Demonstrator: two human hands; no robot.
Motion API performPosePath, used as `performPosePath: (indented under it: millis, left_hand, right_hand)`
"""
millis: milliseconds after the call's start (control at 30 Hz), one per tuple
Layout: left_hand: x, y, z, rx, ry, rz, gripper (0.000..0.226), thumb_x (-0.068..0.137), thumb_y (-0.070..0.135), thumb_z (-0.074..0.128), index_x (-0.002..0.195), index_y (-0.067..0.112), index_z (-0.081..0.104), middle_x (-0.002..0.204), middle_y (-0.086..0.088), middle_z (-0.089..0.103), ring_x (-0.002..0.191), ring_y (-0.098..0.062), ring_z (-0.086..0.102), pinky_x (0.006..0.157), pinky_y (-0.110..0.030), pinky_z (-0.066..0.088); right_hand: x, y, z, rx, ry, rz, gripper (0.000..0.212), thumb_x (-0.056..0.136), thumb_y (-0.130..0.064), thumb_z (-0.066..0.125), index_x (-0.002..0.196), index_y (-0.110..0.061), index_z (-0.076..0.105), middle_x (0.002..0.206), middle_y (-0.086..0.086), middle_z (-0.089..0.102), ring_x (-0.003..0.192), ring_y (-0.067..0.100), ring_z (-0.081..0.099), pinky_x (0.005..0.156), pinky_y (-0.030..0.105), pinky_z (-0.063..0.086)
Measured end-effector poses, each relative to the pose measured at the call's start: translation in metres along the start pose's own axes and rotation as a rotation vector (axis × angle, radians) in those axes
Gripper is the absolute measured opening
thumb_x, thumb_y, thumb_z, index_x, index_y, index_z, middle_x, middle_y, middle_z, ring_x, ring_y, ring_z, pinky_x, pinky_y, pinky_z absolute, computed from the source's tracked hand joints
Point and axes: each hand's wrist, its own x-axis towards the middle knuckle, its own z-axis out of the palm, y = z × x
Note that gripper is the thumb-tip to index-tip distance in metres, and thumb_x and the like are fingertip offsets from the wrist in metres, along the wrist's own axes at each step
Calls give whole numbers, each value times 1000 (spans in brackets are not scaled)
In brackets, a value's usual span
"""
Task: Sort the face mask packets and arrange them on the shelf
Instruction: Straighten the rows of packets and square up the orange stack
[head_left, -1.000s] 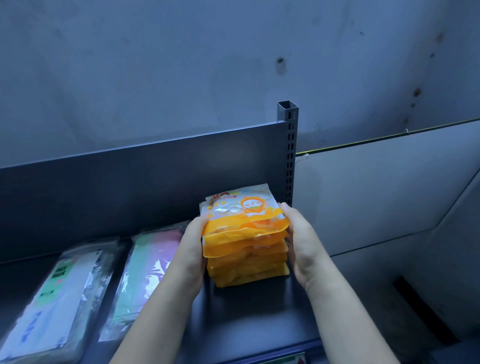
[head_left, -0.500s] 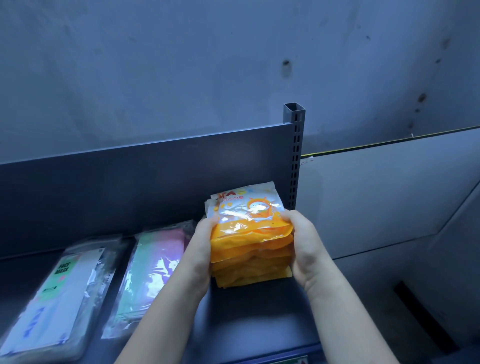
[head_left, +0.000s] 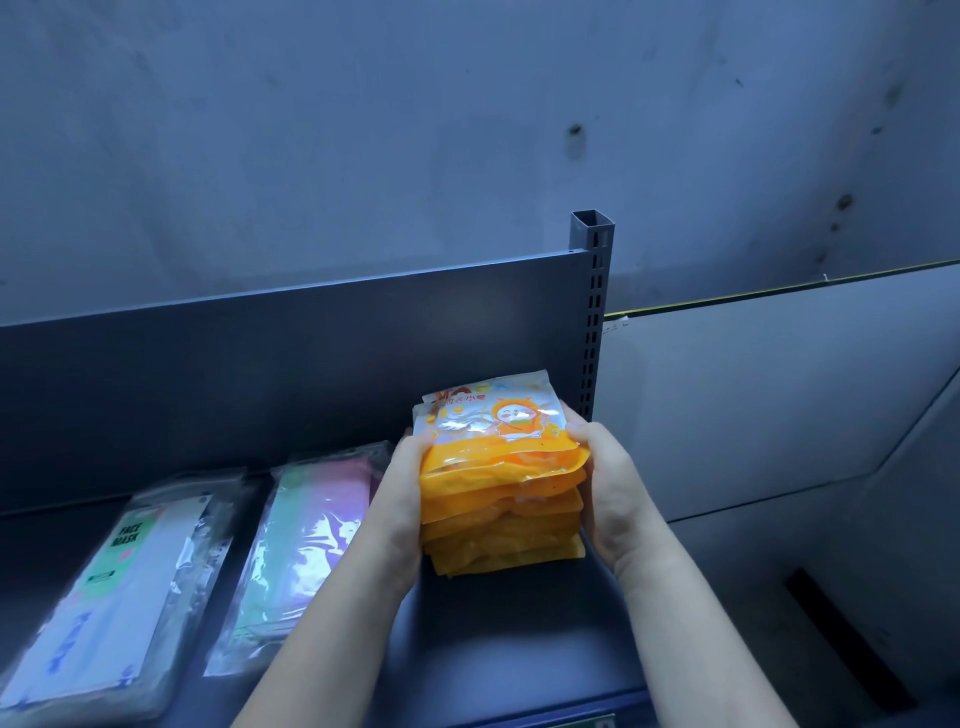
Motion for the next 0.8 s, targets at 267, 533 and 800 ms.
performPosePath:
  millis: [267,533,800]
  left_hand:
    - [1,0,0,-10,-35,-28,39,100,47,50,116,22,74,100,-7,82,88,-23,79,72,-33,60]
    - [2,-1,-1,-14,8,-41,41,99,48,50,118,22,75,100,-9,82,98,-30,76,76,-37,59]
    - [0,3,-2,-4,5,-9,40,95,48,54,118,21,73,105,-10,81,101,-33,76,78,-41,64]
  right_hand:
    - [-2,3,2,-40,8,-22,44,110,-37,26,136,-30,61,119,3,77,104,23,76,80,37,64]
    - [-4,0,6,-13,-5,-4,44,109,-37,28,130,-29,66,120,8,77,106,28,75,83,40,64]
    - [-4,-1,7,-2,-7,-19,42,109,-36,29,133,-30,62,117,5,78,104,25,76,79,39,63]
